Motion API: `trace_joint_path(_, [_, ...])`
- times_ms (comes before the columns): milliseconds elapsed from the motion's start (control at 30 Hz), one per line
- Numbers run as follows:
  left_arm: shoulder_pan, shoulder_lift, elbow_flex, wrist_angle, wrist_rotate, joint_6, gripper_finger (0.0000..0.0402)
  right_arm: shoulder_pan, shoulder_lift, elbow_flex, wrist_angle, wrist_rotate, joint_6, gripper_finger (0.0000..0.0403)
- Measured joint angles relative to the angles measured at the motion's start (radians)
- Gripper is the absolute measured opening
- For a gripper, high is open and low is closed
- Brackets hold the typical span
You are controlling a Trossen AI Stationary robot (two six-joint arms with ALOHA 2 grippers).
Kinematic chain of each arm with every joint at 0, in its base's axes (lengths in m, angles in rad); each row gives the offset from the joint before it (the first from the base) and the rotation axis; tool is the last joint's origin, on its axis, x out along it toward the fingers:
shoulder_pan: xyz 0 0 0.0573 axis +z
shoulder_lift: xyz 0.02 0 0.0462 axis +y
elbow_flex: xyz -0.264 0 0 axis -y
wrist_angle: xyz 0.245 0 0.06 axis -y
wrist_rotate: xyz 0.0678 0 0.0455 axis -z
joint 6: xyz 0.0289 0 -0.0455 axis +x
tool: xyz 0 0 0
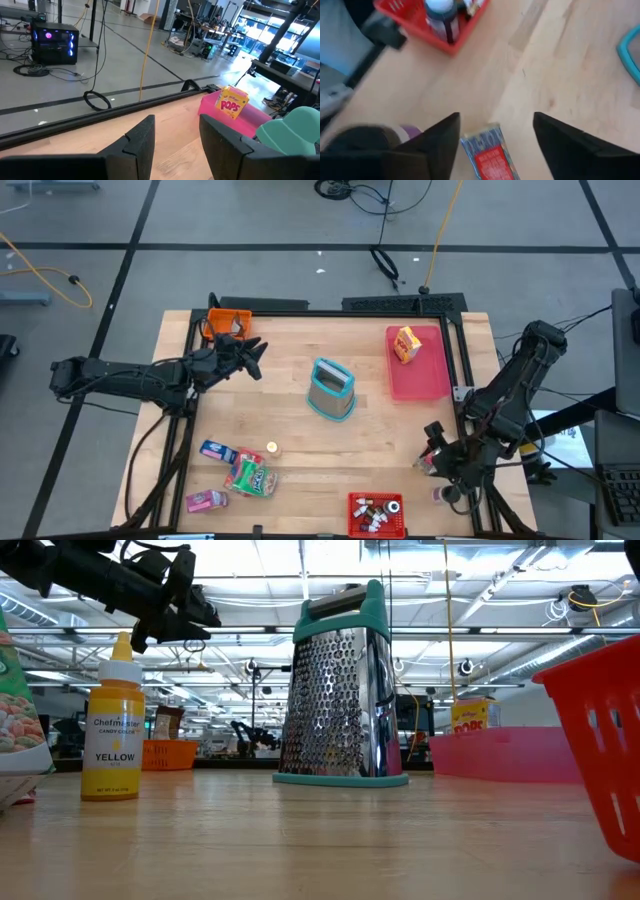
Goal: Pick & Place Kitchen Items
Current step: Put the red seasoning can into the orange bin
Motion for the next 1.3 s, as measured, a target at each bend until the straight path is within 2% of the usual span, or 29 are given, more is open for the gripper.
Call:
trace_joint_path(100, [0.000,0.000,0.000,0.000,0.000,0.000,0.0157,0.000,0.000,-0.012,-0.022,0.000,0.007,0.0273])
trace_joint_path(233, [0.000,0.000,0.000,0.000,0.000,0.000,0.0157,0.000,0.000,-0.051,-0.023,-0.003,0.008,0.0287])
trace_joint_path(500, [0.000,0.000,0.000,0.000,0.000,0.000,0.0157,0.000,0.000,-0.127,0.007,-0.106,0.040,0.0280])
trace_joint_path(1000, [0.000,0.000,0.000,-0.001,-0.016,0.005,0.0157,0.000,0.000,-0.252,0.060,-0.105,0.000,0.0278])
trace_joint_path(1167, [0.000,0.000,0.000,-0.002,-0.016,0.005,0.0157,0.000,0.000,-0.254,0.060,-0.103,0.000,0.0255])
trace_joint_path(1300, [0.000,0.000,0.000,-0.003,-0.016,0.005,0.0157,0.000,0.000,-0.254,0.060,-0.104,0.007,0.0211])
